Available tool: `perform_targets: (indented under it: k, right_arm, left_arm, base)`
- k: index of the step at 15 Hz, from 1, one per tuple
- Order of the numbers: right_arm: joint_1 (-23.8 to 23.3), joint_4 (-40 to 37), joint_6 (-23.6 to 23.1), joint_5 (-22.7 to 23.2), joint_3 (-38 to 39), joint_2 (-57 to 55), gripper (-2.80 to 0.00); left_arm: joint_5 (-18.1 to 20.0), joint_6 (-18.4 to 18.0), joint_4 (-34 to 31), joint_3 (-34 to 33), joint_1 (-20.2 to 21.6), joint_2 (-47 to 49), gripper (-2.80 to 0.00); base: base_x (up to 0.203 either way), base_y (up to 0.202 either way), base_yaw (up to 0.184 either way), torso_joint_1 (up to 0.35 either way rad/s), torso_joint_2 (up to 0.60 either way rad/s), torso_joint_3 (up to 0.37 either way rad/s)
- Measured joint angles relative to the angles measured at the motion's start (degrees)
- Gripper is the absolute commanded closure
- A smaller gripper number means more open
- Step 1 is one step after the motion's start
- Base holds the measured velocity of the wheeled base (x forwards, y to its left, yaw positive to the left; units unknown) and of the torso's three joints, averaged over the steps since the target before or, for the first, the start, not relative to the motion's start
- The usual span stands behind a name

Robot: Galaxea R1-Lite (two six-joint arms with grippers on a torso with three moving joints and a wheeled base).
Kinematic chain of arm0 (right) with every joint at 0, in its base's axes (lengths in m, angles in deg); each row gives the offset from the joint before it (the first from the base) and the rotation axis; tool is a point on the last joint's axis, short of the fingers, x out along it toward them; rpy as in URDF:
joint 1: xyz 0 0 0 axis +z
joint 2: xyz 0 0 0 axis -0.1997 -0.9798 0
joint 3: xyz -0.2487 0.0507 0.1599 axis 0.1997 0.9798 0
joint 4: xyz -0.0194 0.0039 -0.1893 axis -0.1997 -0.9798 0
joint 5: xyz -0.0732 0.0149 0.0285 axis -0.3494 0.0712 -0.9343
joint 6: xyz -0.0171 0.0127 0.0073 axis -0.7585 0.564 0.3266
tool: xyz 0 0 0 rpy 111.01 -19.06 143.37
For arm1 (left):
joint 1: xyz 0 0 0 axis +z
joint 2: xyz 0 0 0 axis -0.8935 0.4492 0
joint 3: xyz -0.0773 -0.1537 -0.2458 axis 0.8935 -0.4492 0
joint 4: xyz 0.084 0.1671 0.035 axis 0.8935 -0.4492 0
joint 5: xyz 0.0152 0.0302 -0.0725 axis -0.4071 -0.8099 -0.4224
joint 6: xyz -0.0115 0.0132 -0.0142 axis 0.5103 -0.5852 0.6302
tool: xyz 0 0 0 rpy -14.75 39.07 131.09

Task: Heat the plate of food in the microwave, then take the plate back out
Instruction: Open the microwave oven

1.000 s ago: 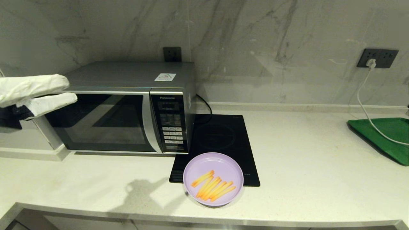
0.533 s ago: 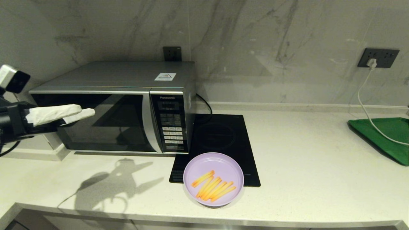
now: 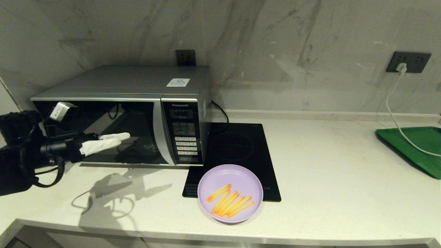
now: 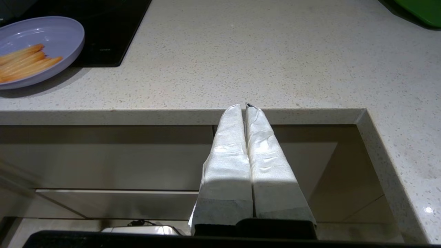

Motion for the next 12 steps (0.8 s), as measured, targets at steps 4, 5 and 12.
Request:
perform_targets:
  k: [4,5,12]
  right_arm:
    - [0.0,0.0,0.0,0.0,0.0,0.0,0.0]
    - [0.0,0.0,0.0,0.0,0.0,0.0,0.0]
    - [0.0,0.0,0.0,0.0,0.0,0.0,0.0]
  left_arm:
    - [0.0,0.5,5.1,1.3,-2.5,4.9,-2.8]
    - [0.0,1.0,7.3,2.0,-3.2,6.2,-2.8]
    - [0.0,3.5,19.7,6.9,-5.6,14.2,-2.8]
  base:
    - [0.0,0.0,0.0,0.0,0.0,0.0]
    - [0.0,0.0,0.0,0.0,0.0,0.0]
    - [0.0,0.0,0.0,0.0,0.0,0.0]
